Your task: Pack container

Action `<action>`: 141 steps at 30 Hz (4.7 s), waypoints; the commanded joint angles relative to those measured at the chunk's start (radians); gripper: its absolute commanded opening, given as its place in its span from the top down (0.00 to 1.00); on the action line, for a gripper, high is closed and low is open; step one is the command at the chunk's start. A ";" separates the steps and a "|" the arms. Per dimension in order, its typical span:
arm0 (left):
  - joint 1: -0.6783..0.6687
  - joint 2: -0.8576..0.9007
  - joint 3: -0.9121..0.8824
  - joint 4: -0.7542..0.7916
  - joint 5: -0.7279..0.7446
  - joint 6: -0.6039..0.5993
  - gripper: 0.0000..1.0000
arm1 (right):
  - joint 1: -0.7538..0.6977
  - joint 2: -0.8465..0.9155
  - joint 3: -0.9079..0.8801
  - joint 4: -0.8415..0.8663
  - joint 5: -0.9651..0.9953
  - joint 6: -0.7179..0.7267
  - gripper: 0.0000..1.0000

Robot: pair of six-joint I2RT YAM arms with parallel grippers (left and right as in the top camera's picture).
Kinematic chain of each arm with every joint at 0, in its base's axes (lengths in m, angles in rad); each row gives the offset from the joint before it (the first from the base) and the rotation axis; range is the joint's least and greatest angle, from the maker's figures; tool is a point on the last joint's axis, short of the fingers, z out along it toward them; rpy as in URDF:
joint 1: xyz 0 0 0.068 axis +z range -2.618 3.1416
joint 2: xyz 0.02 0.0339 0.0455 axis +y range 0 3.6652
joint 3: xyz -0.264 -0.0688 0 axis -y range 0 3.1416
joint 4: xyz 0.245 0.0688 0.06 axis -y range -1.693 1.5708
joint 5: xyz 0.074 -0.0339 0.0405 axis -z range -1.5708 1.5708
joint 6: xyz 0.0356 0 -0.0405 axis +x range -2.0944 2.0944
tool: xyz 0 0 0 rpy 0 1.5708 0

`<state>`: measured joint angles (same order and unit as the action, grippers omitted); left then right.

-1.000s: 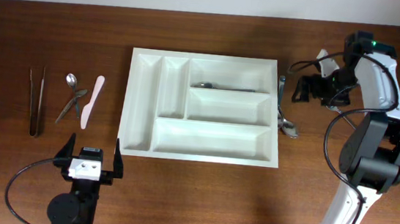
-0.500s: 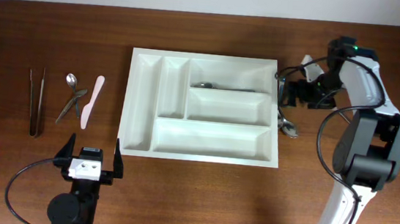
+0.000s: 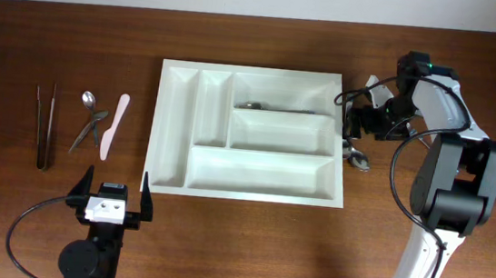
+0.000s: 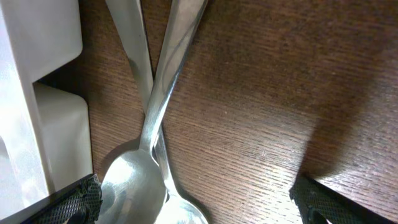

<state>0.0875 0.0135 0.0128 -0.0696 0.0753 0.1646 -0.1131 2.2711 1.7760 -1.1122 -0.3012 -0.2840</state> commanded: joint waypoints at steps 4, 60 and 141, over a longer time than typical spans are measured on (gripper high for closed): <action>0.005 -0.008 -0.004 -0.003 0.014 0.009 0.01 | 0.006 0.032 -0.010 0.029 -0.002 0.001 0.01; 0.005 -0.008 -0.004 -0.003 0.014 0.010 0.01 | 0.009 0.257 -0.011 0.119 0.069 0.005 0.05; 0.005 -0.008 -0.004 -0.003 0.014 0.010 0.01 | -0.087 0.338 0.132 0.006 0.198 0.039 0.03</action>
<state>0.0875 0.0135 0.0128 -0.0696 0.0753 0.1646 -0.1852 2.4149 1.9583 -1.0496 -0.0452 -0.2665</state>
